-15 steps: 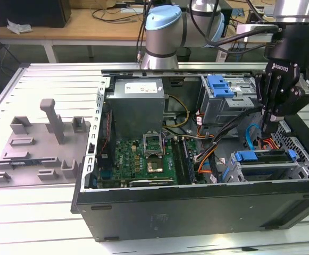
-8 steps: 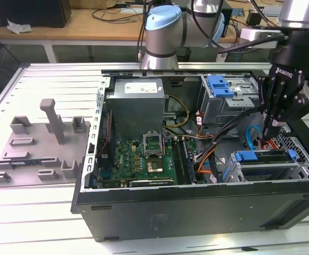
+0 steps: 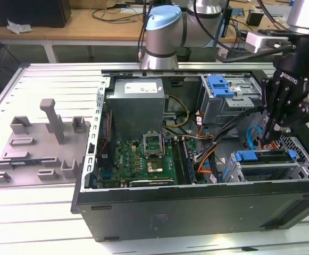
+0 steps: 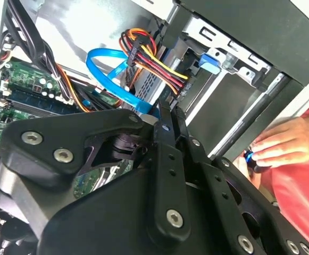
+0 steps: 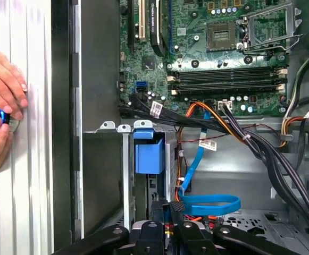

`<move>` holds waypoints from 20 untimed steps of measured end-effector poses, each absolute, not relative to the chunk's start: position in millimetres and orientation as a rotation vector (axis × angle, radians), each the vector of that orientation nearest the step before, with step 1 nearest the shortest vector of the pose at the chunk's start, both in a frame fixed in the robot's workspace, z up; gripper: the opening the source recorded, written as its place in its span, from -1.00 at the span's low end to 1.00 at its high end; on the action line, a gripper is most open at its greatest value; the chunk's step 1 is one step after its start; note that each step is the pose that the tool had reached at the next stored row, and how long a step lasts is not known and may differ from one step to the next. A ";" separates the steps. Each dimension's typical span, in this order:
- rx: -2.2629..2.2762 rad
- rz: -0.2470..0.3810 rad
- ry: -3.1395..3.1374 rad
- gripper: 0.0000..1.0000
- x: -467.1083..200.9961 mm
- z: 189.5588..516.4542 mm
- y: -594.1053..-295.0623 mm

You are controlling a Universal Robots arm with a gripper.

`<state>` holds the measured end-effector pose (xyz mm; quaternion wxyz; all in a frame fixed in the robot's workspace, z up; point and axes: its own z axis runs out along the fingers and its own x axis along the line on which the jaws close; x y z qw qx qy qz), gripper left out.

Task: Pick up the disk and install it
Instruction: 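Insert the second disk wire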

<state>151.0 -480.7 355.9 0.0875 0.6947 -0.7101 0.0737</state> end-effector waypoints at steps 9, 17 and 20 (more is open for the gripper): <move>2.100 0.153 -2.152 -0.68 152.5 356.0 -494.9; 2.113 0.112 -2.179 -0.68 152.5 356.0 -506.1; 2.119 0.095 -2.189 -0.68 152.5 356.0 -510.8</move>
